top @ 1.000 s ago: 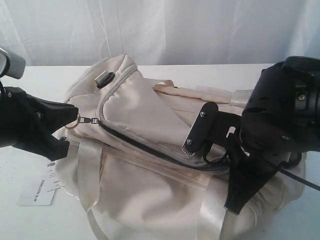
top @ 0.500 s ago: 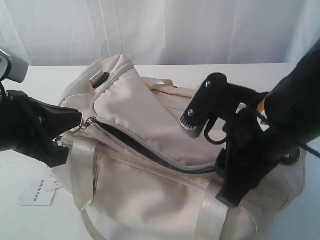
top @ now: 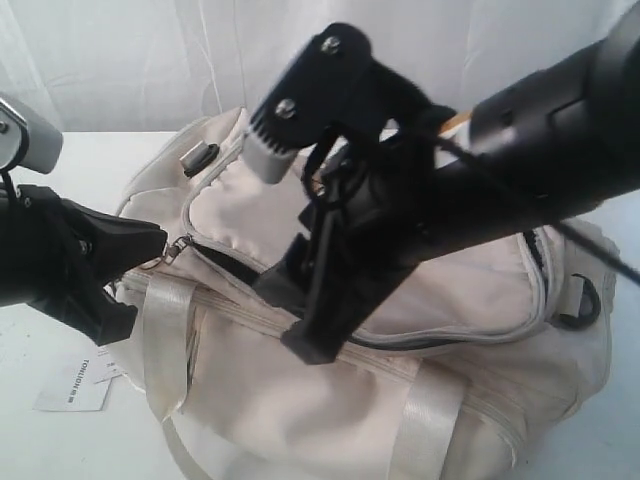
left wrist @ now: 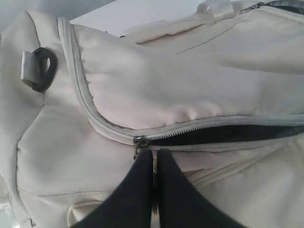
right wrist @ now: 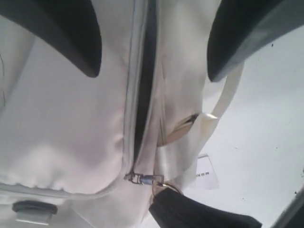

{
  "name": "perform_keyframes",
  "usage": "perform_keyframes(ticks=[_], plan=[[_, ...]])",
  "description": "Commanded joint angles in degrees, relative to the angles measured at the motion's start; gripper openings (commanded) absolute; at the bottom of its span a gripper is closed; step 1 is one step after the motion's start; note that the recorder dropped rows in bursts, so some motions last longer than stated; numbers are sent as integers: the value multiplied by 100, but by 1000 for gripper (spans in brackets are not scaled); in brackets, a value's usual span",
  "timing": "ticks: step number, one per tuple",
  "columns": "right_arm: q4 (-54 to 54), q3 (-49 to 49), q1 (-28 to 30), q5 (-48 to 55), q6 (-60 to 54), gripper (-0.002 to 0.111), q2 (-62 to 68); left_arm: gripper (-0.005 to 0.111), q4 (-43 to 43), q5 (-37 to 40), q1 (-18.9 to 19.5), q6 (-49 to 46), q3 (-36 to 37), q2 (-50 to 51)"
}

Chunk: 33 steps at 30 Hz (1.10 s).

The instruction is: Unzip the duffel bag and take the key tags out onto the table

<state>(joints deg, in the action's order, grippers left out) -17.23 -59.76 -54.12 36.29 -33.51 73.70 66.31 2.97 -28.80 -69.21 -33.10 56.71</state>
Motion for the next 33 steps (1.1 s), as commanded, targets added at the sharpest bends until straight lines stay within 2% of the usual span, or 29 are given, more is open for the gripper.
perform_keyframes(ticks=[1,9,13,17,23,27,33], plan=[[-71,-48,-335,-885,-138,60,670,0,55,6,25,15,-28,-67],[405,-339,-448,-1541,165,60,1463,0,44,8,25,5,-28,-67],[469,-424,-448,-1652,245,59,1737,0,44,68,163,5,-28,-67],[574,-424,-448,-1733,393,48,1926,0,1,288,386,5,-28,-67],[522,-424,-448,-1733,433,19,1938,0,-129,415,606,5,-28,-67],[522,-424,-448,-1612,444,0,1938,0,-129,407,619,5,-83,-11],[522,-424,-448,-1207,575,0,1938,0,-357,417,630,-4,-526,451]])
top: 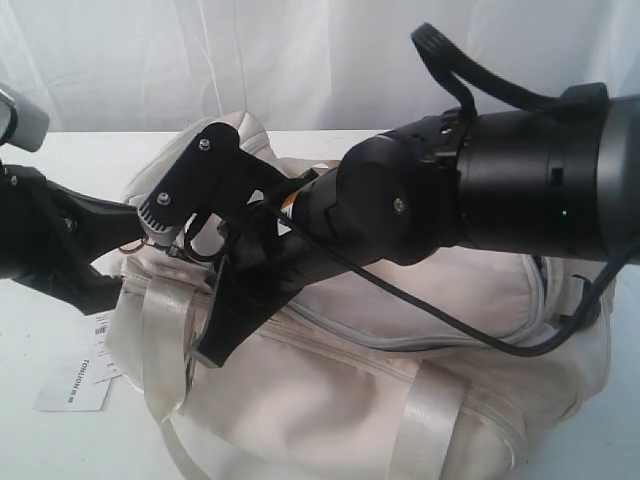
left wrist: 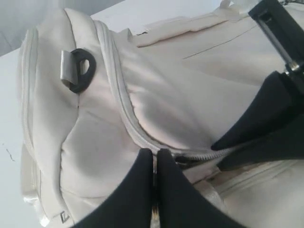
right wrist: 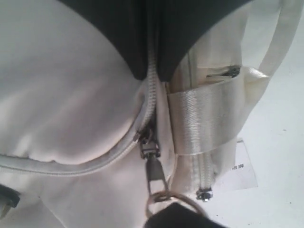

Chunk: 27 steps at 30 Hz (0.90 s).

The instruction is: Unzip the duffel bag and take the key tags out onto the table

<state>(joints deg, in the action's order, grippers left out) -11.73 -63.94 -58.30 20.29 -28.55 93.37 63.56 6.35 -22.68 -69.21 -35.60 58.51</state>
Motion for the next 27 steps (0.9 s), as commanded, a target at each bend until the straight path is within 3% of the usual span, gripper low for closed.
perform_keyframes(ticks=[1,9,21,27], plan=[[-28,-5,-29,478,79,0,-28,0,-139,80,19,-4,-362,362],[-161,-5,-29,759,79,0,-28,0,-346,-5,29,-17,-917,955],[-178,5,-43,891,26,0,-155,0,-491,143,663,-28,-1266,1093],[-192,5,-52,1137,13,0,-317,0,-620,249,663,-193,-1513,1115]])
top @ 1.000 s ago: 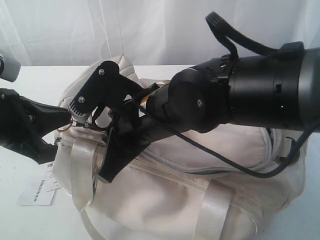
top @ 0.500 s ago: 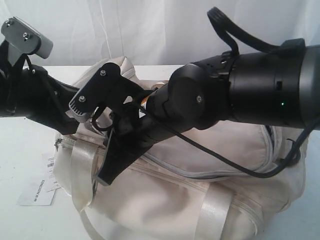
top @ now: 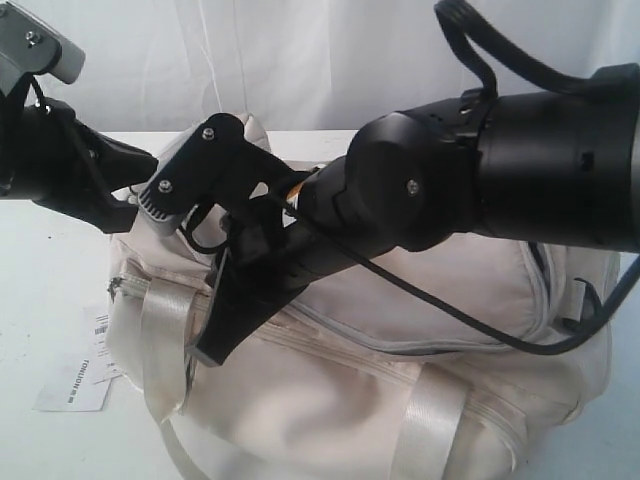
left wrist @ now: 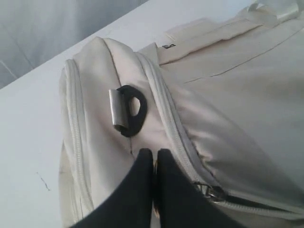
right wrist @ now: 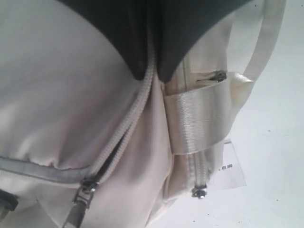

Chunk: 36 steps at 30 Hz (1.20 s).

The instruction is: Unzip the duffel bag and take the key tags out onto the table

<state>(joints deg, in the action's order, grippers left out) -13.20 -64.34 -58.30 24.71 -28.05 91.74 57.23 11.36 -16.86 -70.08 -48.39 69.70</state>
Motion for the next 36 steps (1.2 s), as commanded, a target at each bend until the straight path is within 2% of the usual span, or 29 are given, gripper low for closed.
perform_keyframes(ticks=[1,10,36], plan=[[-45,45,-52,725,-37,0,-184,0,14,-241,81,-106,-317,38],[-117,45,-55,846,-25,0,-362,0,14,500,81,-106,-1141,761],[-156,45,-55,846,-25,0,-362,0,-71,1066,81,-106,-3068,2496]])
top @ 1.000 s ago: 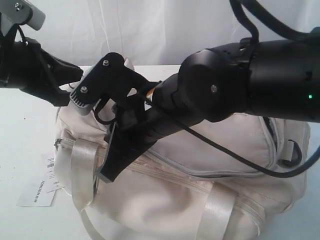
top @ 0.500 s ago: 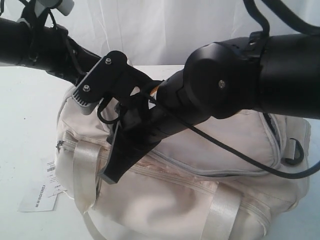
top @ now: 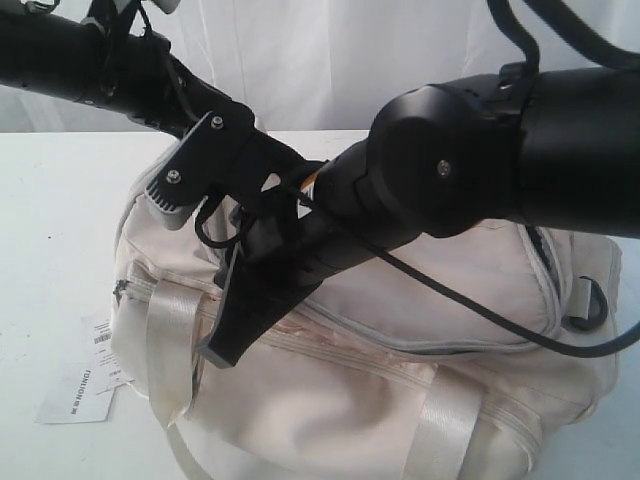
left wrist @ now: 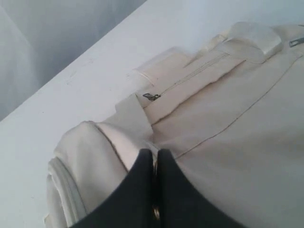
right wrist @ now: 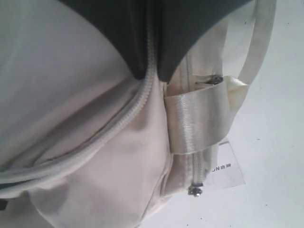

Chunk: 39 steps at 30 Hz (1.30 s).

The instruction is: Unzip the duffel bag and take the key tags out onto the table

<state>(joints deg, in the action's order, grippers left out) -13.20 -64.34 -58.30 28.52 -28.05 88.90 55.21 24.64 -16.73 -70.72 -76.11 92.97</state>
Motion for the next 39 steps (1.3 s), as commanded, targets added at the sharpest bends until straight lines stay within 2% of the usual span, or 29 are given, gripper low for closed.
perform_keyframes(ticks=[1,16,22,24,26,30,32,36,39], plan=[[-156,45,-55,464,-25,0,-77,0,130,-253,68,-42,-357,231],[-178,45,-55,464,-25,0,-77,0,163,-599,68,15,-1934,1751],[-178,45,-55,464,-25,0,-77,0,163,-747,68,269,-2216,2072],[-178,45,-55,464,-25,0,-77,5,163,-673,68,298,-2216,2072],[-178,45,-55,464,-25,0,-77,16,128,-664,68,298,-2225,2062],[-178,45,-55,464,-25,0,-77,50,-61,-459,68,310,-2225,1993],[-175,45,-55,489,-14,0,-77,62,-465,-332,68,634,-2225,1867],[-192,45,-55,501,10,0,-77,64,-1921,58,68,1840,-2225,1435],[-271,45,-55,501,144,0,-77,64,-3112,731,68,2766,-2225,1018]])
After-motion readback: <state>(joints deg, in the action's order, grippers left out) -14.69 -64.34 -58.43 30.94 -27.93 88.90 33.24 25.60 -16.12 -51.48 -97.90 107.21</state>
